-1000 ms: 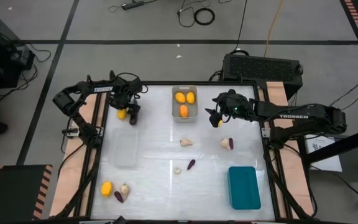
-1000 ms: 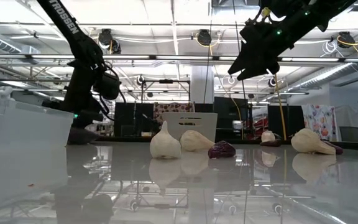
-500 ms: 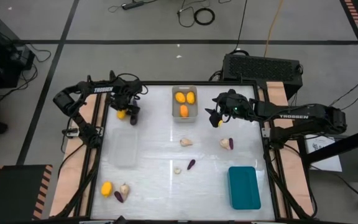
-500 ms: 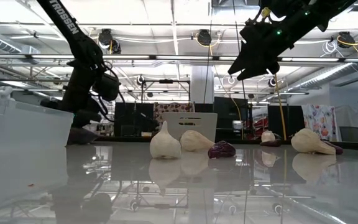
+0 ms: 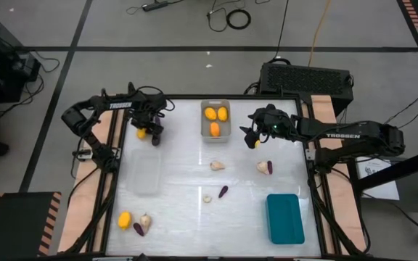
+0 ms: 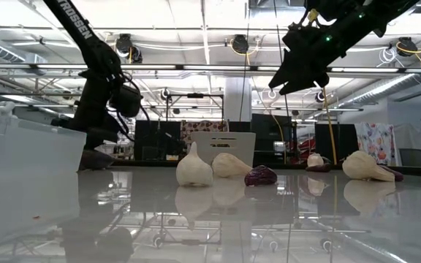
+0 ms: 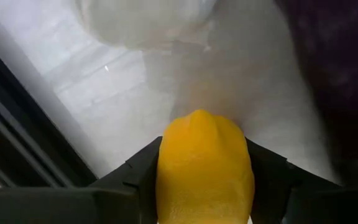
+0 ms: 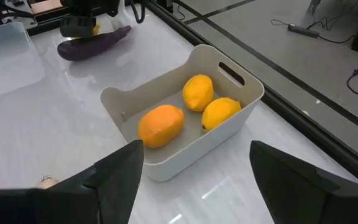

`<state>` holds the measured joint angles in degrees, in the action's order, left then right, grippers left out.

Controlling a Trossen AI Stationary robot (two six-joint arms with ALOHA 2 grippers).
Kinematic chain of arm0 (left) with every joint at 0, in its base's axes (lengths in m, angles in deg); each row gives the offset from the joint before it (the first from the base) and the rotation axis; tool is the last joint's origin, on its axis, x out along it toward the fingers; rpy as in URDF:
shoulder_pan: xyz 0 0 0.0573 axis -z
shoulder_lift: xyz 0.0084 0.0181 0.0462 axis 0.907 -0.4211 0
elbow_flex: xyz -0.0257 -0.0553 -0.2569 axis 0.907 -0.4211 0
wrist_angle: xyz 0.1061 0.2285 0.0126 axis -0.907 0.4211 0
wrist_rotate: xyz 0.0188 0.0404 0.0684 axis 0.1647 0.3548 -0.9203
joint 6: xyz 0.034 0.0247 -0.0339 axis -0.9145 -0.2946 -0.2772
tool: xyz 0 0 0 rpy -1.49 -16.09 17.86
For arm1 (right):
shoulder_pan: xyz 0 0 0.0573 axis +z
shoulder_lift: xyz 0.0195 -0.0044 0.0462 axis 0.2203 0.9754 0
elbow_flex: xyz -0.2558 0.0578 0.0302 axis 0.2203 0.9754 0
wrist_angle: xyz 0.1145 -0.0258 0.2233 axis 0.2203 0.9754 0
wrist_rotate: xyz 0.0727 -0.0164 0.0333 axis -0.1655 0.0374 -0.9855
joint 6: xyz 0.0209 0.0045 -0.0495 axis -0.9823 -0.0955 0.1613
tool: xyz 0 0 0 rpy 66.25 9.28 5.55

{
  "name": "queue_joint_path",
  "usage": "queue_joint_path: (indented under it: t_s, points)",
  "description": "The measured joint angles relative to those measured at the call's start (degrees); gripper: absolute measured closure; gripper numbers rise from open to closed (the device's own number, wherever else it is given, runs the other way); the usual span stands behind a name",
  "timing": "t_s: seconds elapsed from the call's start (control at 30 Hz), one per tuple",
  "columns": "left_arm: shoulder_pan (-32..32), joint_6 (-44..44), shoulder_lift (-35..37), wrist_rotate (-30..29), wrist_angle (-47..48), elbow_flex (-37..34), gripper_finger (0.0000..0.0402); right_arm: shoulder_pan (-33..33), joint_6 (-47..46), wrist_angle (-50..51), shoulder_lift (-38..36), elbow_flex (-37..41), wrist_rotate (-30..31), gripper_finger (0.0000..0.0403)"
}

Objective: Sort produce into baskets
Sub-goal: Put the lemon into the gray bin

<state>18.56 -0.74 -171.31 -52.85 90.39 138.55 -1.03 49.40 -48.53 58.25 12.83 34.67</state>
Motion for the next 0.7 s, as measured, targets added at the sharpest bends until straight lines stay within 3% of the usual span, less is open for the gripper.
queue_joint_path:
  t_s: [0.53, 0.7]
  points:
    - [3.4, -1.9, 9.8, 0.7, 4.1, 6.3, 0.0224, 0.0, 1.2, 0.0, 0.0, 0.0, 0.0, 0.0117]
    - [5.1, -3.8, 11.8, 2.3, -2.9, 9.6, 0.0224, 0.0, 1.2, -0.1, 0.0, 0.0, 0.0, 0.0117]
